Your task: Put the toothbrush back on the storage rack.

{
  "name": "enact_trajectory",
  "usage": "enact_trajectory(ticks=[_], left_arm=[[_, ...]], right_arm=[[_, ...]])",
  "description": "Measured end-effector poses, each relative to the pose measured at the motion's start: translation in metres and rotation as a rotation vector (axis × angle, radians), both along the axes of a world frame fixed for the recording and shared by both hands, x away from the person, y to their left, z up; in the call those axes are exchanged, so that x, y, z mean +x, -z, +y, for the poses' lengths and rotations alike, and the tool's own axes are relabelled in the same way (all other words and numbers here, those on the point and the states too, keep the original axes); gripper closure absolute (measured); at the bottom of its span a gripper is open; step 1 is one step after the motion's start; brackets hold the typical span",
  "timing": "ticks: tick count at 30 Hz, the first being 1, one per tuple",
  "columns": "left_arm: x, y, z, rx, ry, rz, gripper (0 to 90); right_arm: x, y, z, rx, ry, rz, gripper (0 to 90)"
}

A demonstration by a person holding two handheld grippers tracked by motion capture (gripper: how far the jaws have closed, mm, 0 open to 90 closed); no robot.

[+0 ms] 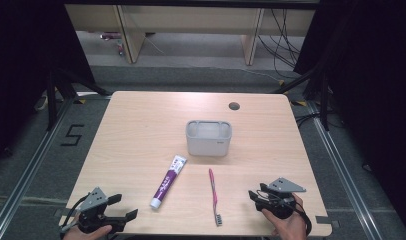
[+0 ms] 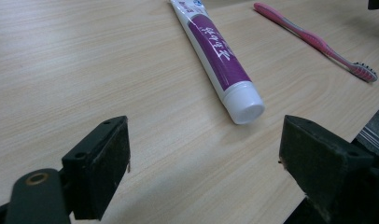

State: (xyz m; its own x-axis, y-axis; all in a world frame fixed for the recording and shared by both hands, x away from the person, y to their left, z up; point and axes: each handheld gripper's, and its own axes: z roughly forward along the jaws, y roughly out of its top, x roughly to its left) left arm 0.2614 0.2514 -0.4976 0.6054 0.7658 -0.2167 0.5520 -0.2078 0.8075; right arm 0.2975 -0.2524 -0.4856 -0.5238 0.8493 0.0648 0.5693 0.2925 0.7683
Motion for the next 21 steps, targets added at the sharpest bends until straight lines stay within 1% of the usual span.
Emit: enact_trajectory(ticks=[1,2,3,4,5,6,7,8,9,10,11,12,13,14,15,16,17,18,19,20,21], left_arm=[[0.0,0.0,0.0,0.001,-0.001,0.0,15.9],[0.0,0.0,0.0,0.001,-0.003,0.001,15.9],[0.0,0.0,0.0,-0.002,-0.006,0.003,15.9],[0.0,0.0,0.001,0.0,-0.005,0.004,15.9],[0.0,0.0,0.001,-0.001,-0.009,0.001,15.9],[0.0,0.0,0.001,-0.002,-0.01,0.002,15.9],[0.0,0.0,0.001,0.0,-0.014,0.002,16.0],[0.0,0.0,0.001,-0.004,-0.011,0.0,16.0],[0.0,0.0,0.001,-0.003,-0.011,0.001,15.9],[0.0,0.0,0.001,-0.002,-0.008,0.004,15.9],[0.0,0.0,0.0,-0.003,-0.009,0.003,16.0],[0.0,0.0,0.0,-0.002,-0.008,0.003,15.9],[0.0,0.001,0.0,-0.003,-0.009,0.003,15.9],[0.0,0.001,0.0,-0.004,-0.01,0.006,15.9],[0.0,0.0,0.001,-0.001,-0.012,0.007,16.0],[0.0,0.0,0.001,-0.001,-0.014,0.007,15.9],[0.0,0.0,0.0,-0.004,-0.012,0.006,15.9],[0.0,0.0,0.0,-0.004,-0.011,0.005,15.9],[0.0,0.0,0.0,-0.003,-0.01,0.005,16.0],[0.0,0.0,0.0,-0.001,-0.008,0.003,15.9],[0.0,0.0,0.0,0.0,-0.005,0.003,15.9]], right_arm=[[-0.001,-0.002,0.001,-0.006,0.0,-0.005,52.5],[-0.001,-0.003,0.0,-0.011,-0.01,-0.023,55.5],[-0.001,-0.003,0.001,0.011,-0.013,-0.016,57.3],[-0.003,-0.005,0.004,0.032,-0.003,-0.008,59.7],[-0.002,-0.006,0.004,0.024,-0.039,-0.029,63.2],[-0.006,-0.009,0.007,0.035,-0.004,-0.008,65.2],[-0.004,-0.01,0.007,0.011,-0.047,-0.058,67.8],[-0.005,-0.012,0.009,0.033,-0.054,-0.046,70.5],[-0.008,-0.013,0.013,0.042,-0.038,-0.042,73.0],[-0.007,-0.014,0.015,0.04,-0.072,-0.059,76.3],[-0.009,-0.016,0.018,0.042,-0.085,-0.067,79.4],[-0.01,-0.017,0.02,0.032,-0.091,-0.074,81.9],[-0.011,-0.017,0.024,0.043,-0.106,-0.069,84.1],[-0.012,-0.019,0.027,0.035,-0.121,-0.063,85.8],[-0.011,-0.018,0.03,0.032,-0.154,-0.077,87.6],[-0.013,-0.018,0.036,0.043,-0.168,-0.055,89.4],[-0.012,-0.017,0.039,0.034,-0.186,-0.061,89.8],[-0.013,-0.017,0.044,0.03,-0.2,-0.052,90.0],[-0.014,-0.016,0.048,0.039,-0.207,-0.022,90.0],[-0.013,-0.015,0.052,0.03,-0.22,-0.024,90.0],[-0.012,-0.014,0.055,0.012,-0.233,-0.04,90.0]])
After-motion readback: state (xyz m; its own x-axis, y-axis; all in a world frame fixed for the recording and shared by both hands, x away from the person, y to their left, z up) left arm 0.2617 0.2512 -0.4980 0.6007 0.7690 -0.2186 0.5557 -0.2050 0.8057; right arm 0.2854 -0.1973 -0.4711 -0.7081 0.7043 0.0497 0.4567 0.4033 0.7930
